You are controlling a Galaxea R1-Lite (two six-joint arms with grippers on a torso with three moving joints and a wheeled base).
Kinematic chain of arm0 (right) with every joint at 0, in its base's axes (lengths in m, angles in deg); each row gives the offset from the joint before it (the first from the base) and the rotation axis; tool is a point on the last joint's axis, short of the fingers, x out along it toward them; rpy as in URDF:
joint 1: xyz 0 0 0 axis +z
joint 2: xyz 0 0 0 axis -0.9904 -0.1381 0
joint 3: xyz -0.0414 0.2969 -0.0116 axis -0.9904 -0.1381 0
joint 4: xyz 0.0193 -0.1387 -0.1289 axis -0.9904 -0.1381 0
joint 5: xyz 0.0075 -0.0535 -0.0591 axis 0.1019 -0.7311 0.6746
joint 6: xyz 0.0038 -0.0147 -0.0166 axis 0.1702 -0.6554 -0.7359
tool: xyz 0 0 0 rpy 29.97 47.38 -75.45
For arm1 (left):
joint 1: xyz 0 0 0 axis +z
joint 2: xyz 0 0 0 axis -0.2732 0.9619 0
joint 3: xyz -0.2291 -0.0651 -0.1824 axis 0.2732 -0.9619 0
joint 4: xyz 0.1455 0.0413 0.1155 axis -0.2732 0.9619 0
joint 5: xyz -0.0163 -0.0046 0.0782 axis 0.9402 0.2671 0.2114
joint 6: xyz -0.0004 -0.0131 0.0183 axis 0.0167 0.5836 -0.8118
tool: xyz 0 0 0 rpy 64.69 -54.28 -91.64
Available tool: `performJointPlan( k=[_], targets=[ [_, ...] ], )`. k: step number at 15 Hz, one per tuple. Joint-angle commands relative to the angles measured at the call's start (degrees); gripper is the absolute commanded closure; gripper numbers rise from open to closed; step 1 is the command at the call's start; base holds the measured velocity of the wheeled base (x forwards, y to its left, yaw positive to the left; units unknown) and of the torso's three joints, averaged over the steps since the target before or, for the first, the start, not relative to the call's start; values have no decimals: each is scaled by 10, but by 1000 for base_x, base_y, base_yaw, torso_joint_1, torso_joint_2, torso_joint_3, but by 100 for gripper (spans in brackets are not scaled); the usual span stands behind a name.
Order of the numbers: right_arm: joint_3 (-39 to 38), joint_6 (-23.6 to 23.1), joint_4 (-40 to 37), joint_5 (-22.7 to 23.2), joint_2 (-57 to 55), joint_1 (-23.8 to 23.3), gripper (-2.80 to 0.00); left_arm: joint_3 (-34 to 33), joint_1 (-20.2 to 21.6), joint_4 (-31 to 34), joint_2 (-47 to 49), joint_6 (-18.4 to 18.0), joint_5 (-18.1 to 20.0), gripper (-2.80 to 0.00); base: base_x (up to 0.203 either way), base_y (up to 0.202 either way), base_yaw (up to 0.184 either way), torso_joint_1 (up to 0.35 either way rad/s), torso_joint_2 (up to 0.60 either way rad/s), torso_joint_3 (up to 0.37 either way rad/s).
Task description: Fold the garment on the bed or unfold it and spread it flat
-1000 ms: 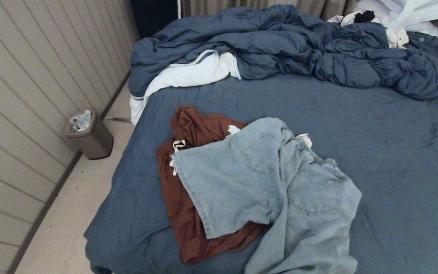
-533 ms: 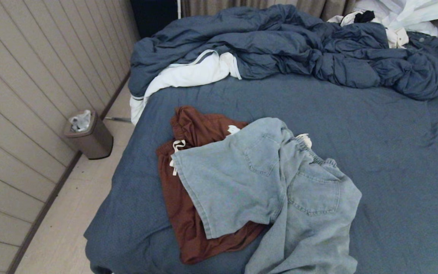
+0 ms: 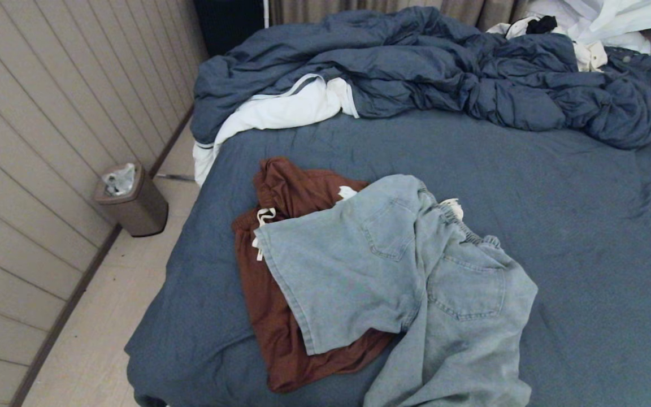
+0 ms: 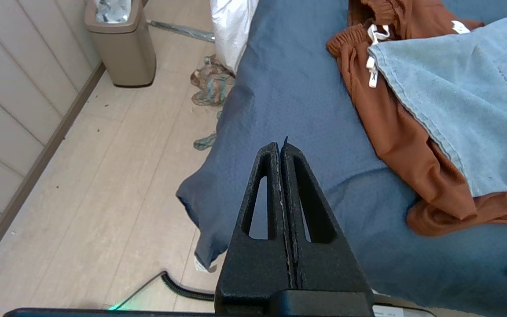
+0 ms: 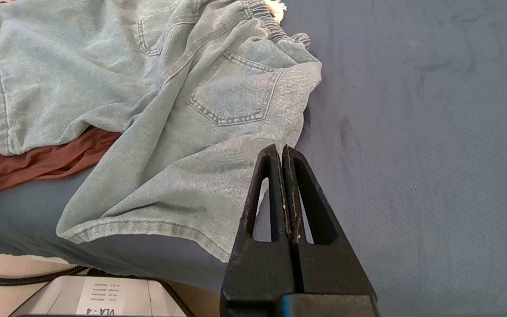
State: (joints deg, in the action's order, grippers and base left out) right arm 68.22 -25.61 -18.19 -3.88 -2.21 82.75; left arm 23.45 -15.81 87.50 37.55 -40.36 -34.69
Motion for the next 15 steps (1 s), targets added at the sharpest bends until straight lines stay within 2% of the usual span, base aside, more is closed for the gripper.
performJointPlan(
  k=[1, 15],
  targets=[
    [0, 0, 0, 0, 0, 0, 0, 0, 0, 0, 0, 1, 0, 0, 0, 0, 0, 0, 0, 0],
    [0, 0, 0, 0, 0, -1, 0, 0, 0, 0, 1, 1, 0, 0, 0, 0, 0, 0, 0, 0]
  ],
)
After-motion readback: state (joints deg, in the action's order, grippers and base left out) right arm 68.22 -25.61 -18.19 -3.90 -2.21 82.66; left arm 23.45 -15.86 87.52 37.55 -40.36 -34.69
